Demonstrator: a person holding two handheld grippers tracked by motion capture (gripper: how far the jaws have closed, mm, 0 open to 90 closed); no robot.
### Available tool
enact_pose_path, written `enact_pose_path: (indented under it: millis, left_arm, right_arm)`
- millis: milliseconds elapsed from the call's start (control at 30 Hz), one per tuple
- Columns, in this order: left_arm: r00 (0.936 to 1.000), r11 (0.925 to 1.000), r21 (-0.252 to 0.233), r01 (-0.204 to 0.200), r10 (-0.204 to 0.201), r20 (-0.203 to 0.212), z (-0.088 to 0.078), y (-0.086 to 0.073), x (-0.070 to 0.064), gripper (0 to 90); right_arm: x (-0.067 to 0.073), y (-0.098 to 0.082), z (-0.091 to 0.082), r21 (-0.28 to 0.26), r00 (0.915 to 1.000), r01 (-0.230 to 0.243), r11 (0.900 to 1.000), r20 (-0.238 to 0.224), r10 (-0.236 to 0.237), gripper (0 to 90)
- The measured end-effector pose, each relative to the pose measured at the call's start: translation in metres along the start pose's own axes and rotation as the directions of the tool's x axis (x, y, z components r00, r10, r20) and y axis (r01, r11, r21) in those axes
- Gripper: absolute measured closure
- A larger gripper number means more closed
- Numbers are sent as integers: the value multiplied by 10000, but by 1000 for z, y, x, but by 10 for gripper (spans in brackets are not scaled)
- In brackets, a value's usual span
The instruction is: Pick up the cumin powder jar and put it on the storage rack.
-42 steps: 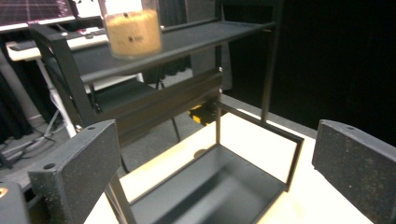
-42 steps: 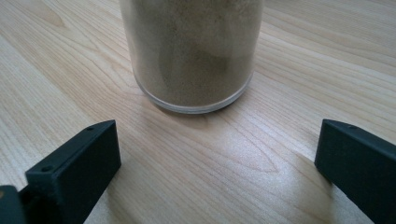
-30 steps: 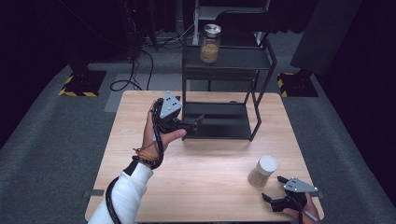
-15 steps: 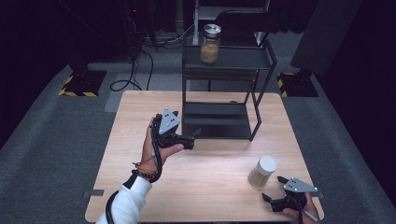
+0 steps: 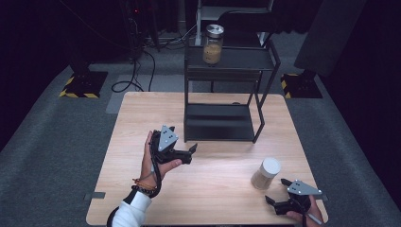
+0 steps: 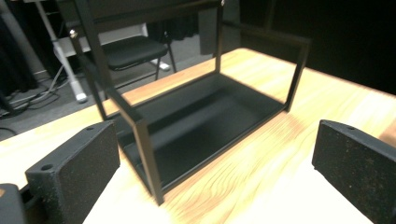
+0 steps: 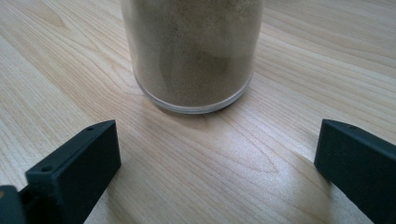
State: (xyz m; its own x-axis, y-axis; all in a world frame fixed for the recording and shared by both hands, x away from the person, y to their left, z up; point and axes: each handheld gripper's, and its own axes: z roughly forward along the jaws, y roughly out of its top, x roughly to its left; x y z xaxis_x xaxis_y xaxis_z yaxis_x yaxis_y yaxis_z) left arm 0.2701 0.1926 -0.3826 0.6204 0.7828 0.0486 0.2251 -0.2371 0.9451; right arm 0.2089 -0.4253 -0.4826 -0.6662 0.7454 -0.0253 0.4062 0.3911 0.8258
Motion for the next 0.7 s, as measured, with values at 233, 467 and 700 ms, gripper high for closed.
enact_pose_path:
  millis: [233, 467, 700]
  left_arm:
    - [10000, 9998, 173, 51, -51, -20, 2, -19, -5, 6]
    - [10000, 9986, 529, 45, -41, -85, 5, -37, -11, 6]
    - [9998, 9960, 866, 202, -197, -67, 5, -56, -15, 6]
  right_arm:
    - [0, 0, 0, -4, 10000, 13, 10000, -10, -13, 0]
    - [0, 0, 0, 3, 10000, 9, 10000, -14, -9, 0]
    - [0, 0, 0, 5, 10000, 8, 10000, -16, -8, 0]
